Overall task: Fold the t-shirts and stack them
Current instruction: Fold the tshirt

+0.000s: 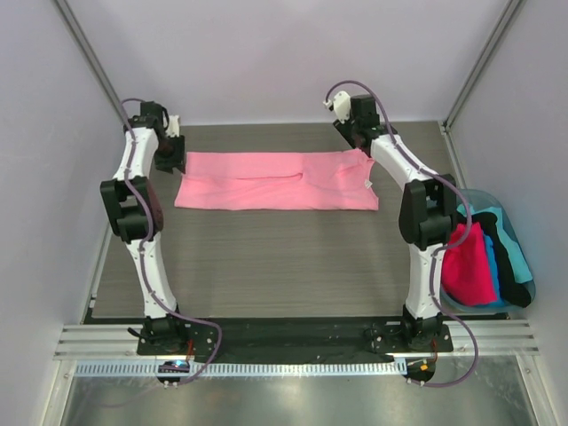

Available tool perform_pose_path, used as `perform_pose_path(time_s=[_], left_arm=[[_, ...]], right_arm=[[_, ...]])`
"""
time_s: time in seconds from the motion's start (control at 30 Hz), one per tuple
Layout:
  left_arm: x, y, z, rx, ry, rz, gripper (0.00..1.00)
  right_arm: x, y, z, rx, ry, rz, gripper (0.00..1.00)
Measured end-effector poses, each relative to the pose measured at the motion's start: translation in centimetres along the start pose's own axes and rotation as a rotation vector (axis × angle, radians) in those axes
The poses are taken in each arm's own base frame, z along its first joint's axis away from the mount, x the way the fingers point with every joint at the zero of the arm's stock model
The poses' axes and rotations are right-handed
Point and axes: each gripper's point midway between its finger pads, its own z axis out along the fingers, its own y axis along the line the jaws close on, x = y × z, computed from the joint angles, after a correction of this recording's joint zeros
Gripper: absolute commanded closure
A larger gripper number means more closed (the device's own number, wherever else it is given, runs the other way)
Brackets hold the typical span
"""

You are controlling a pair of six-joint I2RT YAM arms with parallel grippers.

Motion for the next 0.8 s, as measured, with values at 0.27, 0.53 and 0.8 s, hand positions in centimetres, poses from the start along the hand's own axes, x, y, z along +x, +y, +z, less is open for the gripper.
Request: perform_pose_path(time_s=[0.27, 0.53, 0.8], left_arm=[[3.9, -1.2, -5.3, 0.05, 0.003, 0.26, 0.57], [7.1, -1.4, -2.7, 0.107, 0.123, 0.465, 0.55], [8.5, -1.3, -1.0, 0.11, 0.211, 0.602, 0.54]], right_arm=[[2.6, 2.6, -6.3, -0.115, 0.056, 0.161, 0.48], [8.3, 8.3, -8.7, -0.28, 0.209, 0.236, 0.48], [9.9, 9.7, -9.2, -0.317, 0.258, 0.245, 0.48]])
